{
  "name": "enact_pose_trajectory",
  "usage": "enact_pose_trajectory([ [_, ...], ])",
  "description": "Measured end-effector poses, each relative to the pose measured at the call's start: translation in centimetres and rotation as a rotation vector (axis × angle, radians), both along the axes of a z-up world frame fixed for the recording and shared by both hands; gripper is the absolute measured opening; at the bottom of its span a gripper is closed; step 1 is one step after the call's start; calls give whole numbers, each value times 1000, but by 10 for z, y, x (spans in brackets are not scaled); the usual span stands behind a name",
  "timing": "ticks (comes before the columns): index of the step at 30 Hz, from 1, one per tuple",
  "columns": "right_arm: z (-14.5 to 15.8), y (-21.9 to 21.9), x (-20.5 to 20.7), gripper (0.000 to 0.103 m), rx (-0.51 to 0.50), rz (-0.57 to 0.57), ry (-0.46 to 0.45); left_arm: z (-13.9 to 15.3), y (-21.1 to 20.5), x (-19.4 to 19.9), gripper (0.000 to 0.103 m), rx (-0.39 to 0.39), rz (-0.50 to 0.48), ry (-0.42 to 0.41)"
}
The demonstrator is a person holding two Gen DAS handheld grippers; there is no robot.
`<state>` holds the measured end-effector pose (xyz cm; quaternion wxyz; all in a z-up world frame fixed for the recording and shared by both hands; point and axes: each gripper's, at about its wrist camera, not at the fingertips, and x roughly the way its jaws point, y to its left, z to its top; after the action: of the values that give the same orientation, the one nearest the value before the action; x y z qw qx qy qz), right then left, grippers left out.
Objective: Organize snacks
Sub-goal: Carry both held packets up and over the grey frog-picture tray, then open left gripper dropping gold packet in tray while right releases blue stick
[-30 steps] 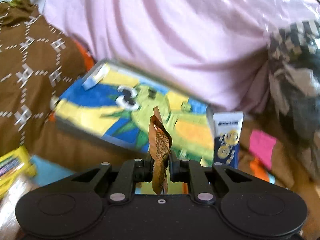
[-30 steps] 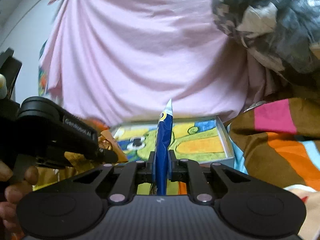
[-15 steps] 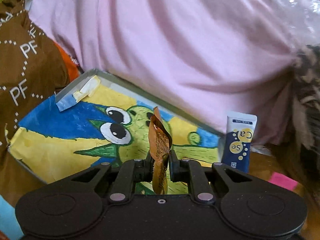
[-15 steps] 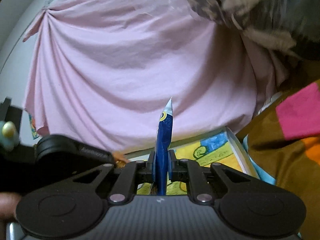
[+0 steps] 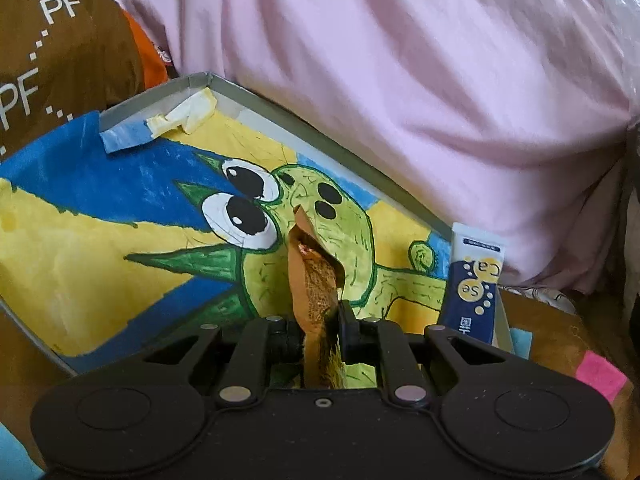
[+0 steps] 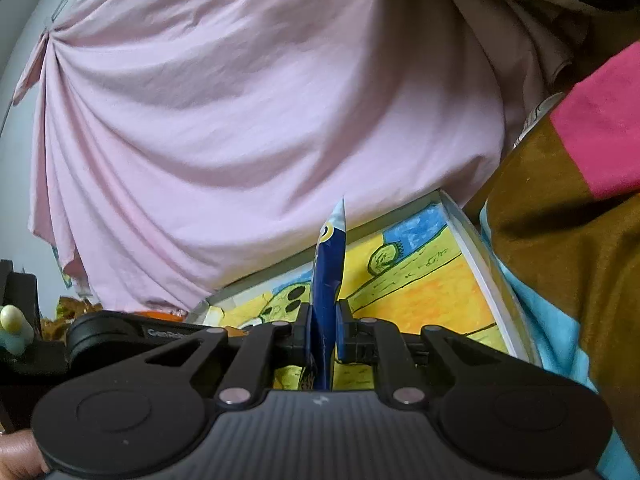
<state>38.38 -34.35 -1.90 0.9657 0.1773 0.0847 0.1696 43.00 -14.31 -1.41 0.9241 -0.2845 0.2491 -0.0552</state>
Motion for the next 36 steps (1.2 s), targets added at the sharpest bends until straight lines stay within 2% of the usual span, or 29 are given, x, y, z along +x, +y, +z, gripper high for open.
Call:
enact_pose_trajectory([
  [4, 1, 5, -1, 14, -43, -16, 7, 2, -6, -2, 18, 63, -6, -16],
  [7, 1, 7, -1, 17, -65, -28, 8, 2, -4, -4, 33, 52, 8, -18],
  [9, 1, 7, -2, 19, -73, -40, 4, 2, -1, -5, 39, 36, 18, -12],
  [10, 1, 6, -2, 21, -72, -39, 1, 2, 1, -6, 47, 28, 21, -11],
  [11, 1, 5, -3, 27, -69, -37, 0, 3, 2, -8, 55, 18, 27, -12],
  [12, 1, 4, -3, 31, -70, -38, -4, 3, 4, -10, 58, 11, 32, -14],
  [14, 3, 4, -5, 51, -80, -45, -12, 5, 6, -13, 63, 4, 34, -17],
  [18, 9, 3, -12, 63, -93, -62, -45, 14, 13, -25, 77, 5, 51, -38],
  [20, 14, 2, -18, 73, -108, -73, -56, 20, 18, -33, 88, 2, 68, -49],
  [23, 23, 2, -30, 84, -122, -97, -72, 28, 27, -45, 94, 3, 94, -54],
  [29, 42, 3, -57, 100, -138, -127, -94, 42, 41, -66, 101, 22, 97, -57],
  [31, 49, 6, -68, 103, -161, -140, -108, 46, 44, -75, 102, 31, 93, -65],
  [36, 59, 9, -96, 103, -197, -169, -113, 56, 50, -93, 102, 63, 83, -72],
])
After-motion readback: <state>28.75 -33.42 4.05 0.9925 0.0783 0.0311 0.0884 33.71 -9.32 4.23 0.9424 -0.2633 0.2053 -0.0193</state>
